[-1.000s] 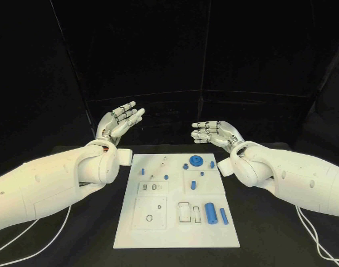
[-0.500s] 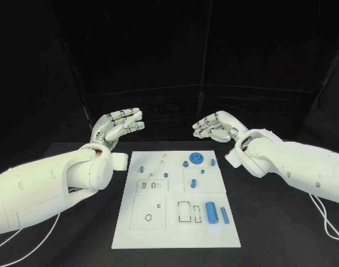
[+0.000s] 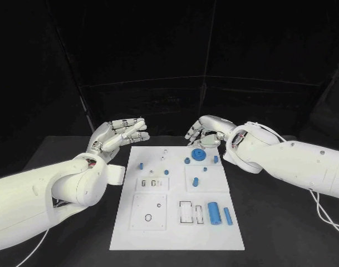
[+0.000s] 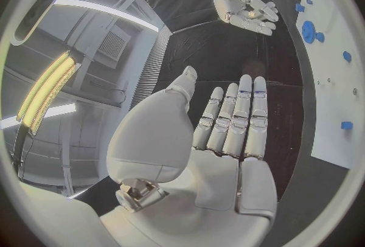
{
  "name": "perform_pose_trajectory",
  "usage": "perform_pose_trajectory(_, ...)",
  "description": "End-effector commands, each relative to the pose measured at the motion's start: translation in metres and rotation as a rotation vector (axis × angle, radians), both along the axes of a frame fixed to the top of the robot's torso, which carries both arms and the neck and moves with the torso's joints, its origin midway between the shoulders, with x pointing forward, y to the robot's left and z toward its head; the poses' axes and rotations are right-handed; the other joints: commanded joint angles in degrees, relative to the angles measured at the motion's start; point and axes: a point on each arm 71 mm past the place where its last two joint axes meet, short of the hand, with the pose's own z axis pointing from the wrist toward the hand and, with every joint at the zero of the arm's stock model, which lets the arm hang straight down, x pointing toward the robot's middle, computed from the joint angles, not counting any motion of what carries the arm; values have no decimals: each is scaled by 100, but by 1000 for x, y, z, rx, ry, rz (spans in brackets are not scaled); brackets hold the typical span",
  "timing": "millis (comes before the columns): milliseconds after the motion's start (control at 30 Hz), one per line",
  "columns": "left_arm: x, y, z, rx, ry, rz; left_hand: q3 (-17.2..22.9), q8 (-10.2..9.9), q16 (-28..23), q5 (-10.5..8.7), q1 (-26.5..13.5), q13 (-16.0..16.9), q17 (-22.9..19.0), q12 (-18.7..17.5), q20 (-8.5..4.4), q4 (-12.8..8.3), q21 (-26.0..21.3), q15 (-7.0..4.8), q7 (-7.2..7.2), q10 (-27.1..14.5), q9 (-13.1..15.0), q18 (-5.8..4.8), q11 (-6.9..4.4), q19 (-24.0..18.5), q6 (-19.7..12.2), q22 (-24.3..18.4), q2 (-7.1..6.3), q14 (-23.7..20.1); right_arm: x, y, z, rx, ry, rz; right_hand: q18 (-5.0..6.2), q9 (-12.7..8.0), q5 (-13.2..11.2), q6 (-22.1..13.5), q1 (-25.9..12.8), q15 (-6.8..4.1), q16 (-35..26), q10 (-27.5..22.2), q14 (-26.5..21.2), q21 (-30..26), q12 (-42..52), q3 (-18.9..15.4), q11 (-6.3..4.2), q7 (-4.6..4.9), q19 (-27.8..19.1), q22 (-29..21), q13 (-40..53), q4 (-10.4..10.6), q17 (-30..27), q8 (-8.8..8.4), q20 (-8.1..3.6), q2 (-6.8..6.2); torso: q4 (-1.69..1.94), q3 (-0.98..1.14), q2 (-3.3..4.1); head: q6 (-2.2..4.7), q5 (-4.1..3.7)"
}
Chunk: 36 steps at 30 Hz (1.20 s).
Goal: Assemble the parts on the task board
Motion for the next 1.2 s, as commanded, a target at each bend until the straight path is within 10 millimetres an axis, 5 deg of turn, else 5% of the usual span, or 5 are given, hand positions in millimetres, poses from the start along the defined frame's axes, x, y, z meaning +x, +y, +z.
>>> perform_pose_trajectory(33, -6, -6, 4, 2, -13, -58, 23, 35, 14, 20, 10, -5, 3, 8, 5, -24, 20, -1, 208, 41, -9, 69, 1, 49, 39, -7, -33, 37, 2, 1, -4, -215, -28, -37, 55, -1, -53, 12, -59, -13, 507, 9, 274, 296, -35, 93, -15, -21, 37, 187, 4, 38, 345, -42, -19, -64, 60, -16, 141, 7, -23)
perform_pose_trajectory(267, -13, -9, 6, -5, -15, -74, 44, 25, -6, 20, 18, -9, -5, -5, 2, -33, 14, 2, 211, 46, -16, 66, 3, 67, 41, -13, -30, 21, 4, 7, -5, -267, -30, -37, 53, 1, -85, -91, -108, 1, 1960, -168, 161, 1055, -26, 379, 13, -24, -144, 693, 14, 195, 1556, -42, 9, -205, 53, -9, 249, 37, -35)
perform_pose_trajectory(500, -15, -11, 7, -8, -15, -83, 68, -3, -36, 20, 17, -16, -17, -38, 3, -44, 2, 13, 237, 31, -30, 60, 21, 92, 25, -23, -50, -4, 6, 10, -7, -313, -15, -40, 62, 4, -74, -126, -106, 12, 2764, -177, 135, 1478, -24, 552, 16, -44, -239, 1020, 23, 304, 2354, -36, 14, -286, 67, 0, 326, 41, -46)
perform_pose_trajectory(1200, -16, -15, 9, -20, -20, -105, 83, -11, -34, 19, 0, -13, -17, -44, -3, -42, 8, 5, 240, 57, -34, 64, 20, 148, 38, -26, -36, 28, 13, 23, -13, -354, 15, -25, -75, 3, -55, -186, -30, 5, 3802, -136, 146, 2444, -5, 869, 5, -58, -56, 2114, 48, 484, 3387, -39, 40, -423, 79, 18, 445, 24, 9)
